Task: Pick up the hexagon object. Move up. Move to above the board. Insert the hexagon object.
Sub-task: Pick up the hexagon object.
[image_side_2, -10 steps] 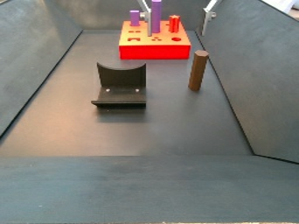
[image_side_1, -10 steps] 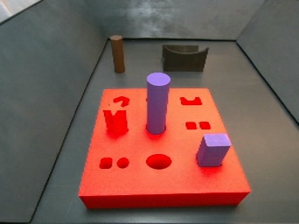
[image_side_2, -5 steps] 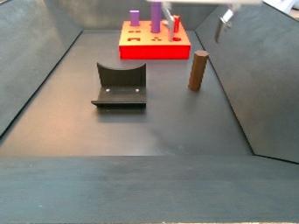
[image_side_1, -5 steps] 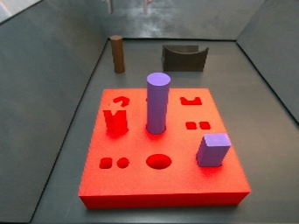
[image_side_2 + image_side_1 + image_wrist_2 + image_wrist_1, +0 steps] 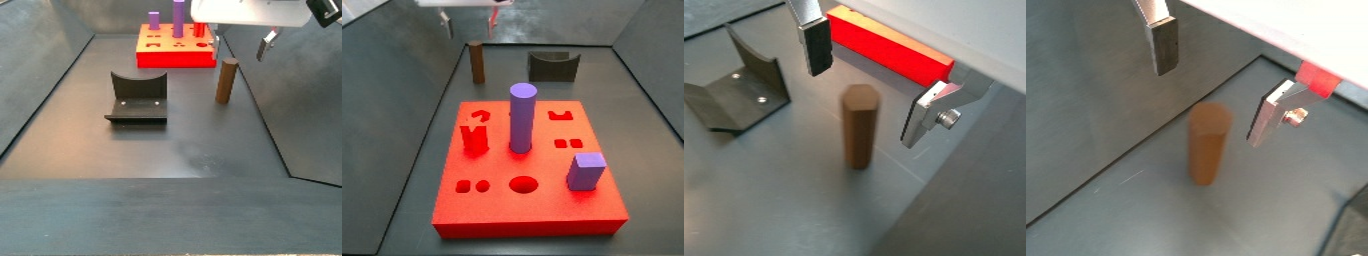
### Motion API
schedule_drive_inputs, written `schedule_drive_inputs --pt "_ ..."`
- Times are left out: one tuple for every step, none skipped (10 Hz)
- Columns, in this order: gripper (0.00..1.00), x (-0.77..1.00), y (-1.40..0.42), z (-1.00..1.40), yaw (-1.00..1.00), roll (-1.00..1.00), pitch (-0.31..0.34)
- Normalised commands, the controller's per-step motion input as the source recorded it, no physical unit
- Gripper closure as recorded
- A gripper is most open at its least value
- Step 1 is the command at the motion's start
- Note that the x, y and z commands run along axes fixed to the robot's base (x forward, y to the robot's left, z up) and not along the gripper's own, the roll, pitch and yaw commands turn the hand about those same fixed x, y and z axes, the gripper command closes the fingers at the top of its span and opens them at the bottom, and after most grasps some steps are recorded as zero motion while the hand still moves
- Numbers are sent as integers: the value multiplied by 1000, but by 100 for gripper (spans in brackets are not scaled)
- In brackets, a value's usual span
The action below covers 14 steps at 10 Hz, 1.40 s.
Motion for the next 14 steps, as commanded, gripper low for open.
schedule_drive_inputs --pt "0 0 -274 -543 63 144 -327" --pt "0 83 -174 -526 126 129 -321" --pt "0 231 -51 -554 163 107 -307" --pt "0 0 0 -469 114 63 -379" --pt "0 -137 0 -471 94 81 -373" --pt "0 -263 0 -289 97 26 -364" --pt "0 -109 40 0 0 -41 -71" --pt "0 -183 66 0 274 -79 -137" --pt "0 -100 194 0 614 -133 -203" --pt "0 0 -6 0 40 24 0" --pt "0 0 0 0 0 0 0" --pt "100 0 0 0 0 0 0" --pt "100 0 0 0 0 0 0" --pt "100 0 0 0 0 0 0"
